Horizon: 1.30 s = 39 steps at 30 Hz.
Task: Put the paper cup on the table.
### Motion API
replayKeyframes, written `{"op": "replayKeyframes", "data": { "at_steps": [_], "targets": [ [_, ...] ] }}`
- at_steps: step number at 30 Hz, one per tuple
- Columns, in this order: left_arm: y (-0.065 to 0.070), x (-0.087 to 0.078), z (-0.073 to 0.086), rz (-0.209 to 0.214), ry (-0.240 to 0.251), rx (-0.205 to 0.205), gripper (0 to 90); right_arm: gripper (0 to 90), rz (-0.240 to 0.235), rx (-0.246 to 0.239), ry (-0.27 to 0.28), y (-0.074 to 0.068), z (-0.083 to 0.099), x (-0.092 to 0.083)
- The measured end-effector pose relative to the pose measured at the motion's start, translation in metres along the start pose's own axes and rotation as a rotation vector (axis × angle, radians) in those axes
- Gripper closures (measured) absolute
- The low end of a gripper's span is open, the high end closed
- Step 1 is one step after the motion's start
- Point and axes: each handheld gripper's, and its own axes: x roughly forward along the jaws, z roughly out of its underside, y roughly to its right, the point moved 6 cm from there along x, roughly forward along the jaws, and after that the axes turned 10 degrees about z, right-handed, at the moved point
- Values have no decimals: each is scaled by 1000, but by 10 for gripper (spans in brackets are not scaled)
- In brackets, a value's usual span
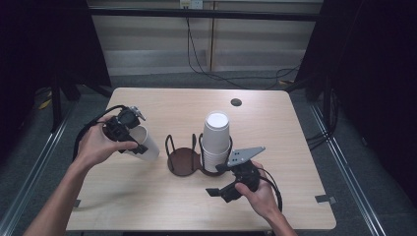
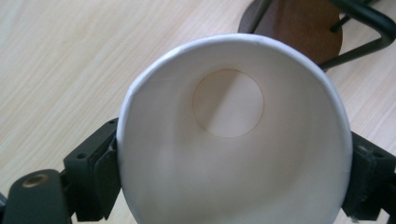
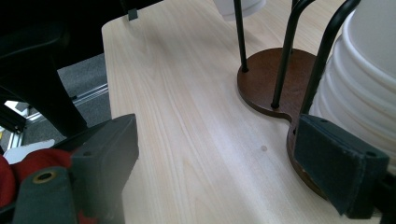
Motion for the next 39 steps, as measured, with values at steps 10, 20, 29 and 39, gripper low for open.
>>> {"op": "replayKeyframes", "data": {
  "at_steps": [10, 20, 29, 39],
  "targets": [
    [-14, 14, -3, -14, -69, -40, 121, 142, -1, 3, -11, 0, 3, 1],
    [-15, 39, -5, -32, -124, -28, 117, 142, -7, 3, -20, 0, 4, 4],
    [-15, 45, -12, -49, -119, -21, 88, 142, -13, -3, -27, -2, 5, 6],
    [-13, 58, -14, -57, -157, -19, 66, 142, -7, -1, -25, -1, 4, 5]
  ]
}}
